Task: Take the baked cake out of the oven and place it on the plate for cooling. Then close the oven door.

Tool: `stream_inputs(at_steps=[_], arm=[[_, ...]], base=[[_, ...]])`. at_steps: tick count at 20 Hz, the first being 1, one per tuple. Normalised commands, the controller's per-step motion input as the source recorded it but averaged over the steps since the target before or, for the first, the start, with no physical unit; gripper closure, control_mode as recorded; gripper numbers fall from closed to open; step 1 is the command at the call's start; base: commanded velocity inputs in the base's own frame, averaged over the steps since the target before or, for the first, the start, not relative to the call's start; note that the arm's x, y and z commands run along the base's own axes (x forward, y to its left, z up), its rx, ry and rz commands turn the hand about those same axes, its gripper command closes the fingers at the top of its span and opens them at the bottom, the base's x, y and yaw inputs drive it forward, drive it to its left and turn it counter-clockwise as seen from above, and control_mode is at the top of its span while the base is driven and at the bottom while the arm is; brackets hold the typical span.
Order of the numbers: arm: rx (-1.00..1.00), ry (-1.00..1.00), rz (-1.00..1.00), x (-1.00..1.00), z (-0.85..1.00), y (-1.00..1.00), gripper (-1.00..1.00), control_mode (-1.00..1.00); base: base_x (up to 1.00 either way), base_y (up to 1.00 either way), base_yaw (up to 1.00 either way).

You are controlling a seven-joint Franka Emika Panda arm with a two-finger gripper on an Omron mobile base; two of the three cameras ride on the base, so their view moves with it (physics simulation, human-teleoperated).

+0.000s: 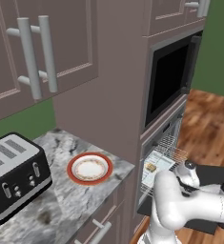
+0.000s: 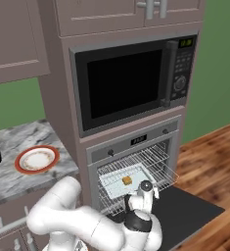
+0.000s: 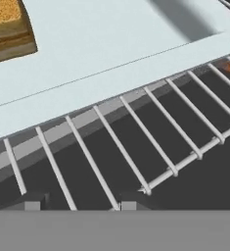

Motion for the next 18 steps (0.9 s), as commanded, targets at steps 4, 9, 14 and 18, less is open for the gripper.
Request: stream_inputs(at_steps=[4,9,14,18], arm=[[0.03,-0.24,0.08,-1.0,-1.0,-1.0,1.0,-1.0],[0.03,-0.19,0.08,-1.0,-1.0,-1.0,1.0,-1.0],[0.03,-0.13,0.07,-1.0,-1.0,-1.0,1.0,-1.0],[0.02,-0.13,0.07,-1.0,-1.0,-1.0,1.0,-1.0]], base=[[0.0,0.0,0.0],[0.0,0.0,0.0],[0.0,0.0,0.0],[0.0,0.0,0.0]])
